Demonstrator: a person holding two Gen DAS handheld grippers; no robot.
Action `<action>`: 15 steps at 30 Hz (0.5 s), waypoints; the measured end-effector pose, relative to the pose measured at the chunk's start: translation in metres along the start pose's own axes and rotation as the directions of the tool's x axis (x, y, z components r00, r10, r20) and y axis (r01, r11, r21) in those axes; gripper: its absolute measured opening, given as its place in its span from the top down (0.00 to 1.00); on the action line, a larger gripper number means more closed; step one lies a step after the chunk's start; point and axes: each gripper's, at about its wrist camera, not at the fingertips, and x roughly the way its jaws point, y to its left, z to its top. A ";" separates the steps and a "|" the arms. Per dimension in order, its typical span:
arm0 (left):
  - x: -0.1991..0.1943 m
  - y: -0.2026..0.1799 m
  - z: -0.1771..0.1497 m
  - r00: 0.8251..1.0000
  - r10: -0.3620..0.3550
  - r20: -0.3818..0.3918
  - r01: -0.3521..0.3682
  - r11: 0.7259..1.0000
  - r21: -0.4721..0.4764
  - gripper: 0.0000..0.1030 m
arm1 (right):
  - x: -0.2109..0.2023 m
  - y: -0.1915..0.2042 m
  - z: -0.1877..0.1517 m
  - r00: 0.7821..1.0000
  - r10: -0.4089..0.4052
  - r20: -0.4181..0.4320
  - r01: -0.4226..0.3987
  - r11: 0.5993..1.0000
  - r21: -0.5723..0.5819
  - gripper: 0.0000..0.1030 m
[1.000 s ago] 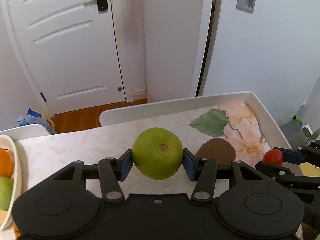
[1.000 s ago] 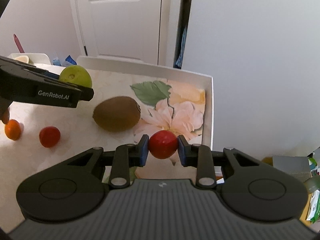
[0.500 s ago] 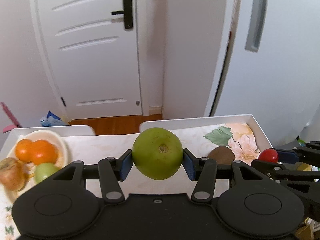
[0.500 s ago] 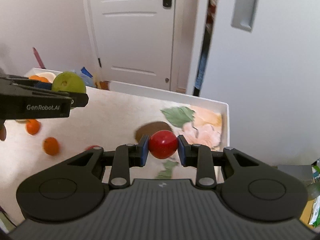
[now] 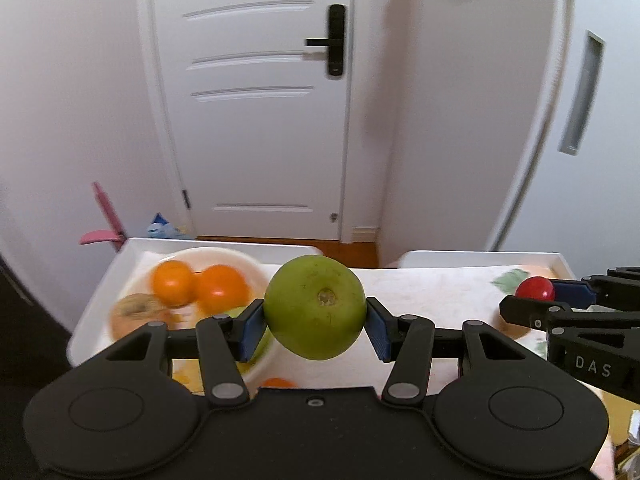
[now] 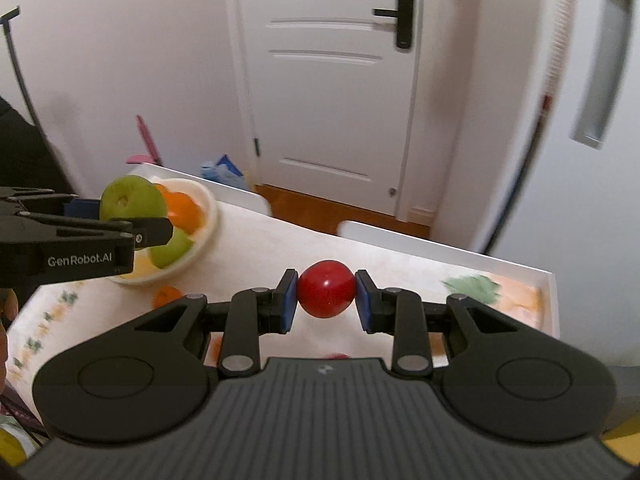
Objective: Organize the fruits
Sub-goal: 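Carry the pomelo to the bowl and release it with the left tool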
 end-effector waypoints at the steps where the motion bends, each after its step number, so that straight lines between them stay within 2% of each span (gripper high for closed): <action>1: -0.002 0.010 -0.001 1.000 0.007 -0.001 -0.007 1.000 -0.003 0.45 | 0.004 0.008 0.003 1.000 0.009 -0.001 -0.009 1.000 -0.001 0.56; 8: 0.005 0.065 -0.012 0.999 0.034 -0.027 -0.035 0.999 -0.016 0.45 | 0.031 0.066 0.019 0.998 0.053 -0.018 -0.053 0.998 -0.014 0.56; 15: 0.030 0.105 -0.025 0.997 0.023 -0.074 -0.024 1.000 -0.009 0.45 | 0.063 0.104 0.024 0.997 0.060 -0.048 -0.060 0.998 -0.012 0.56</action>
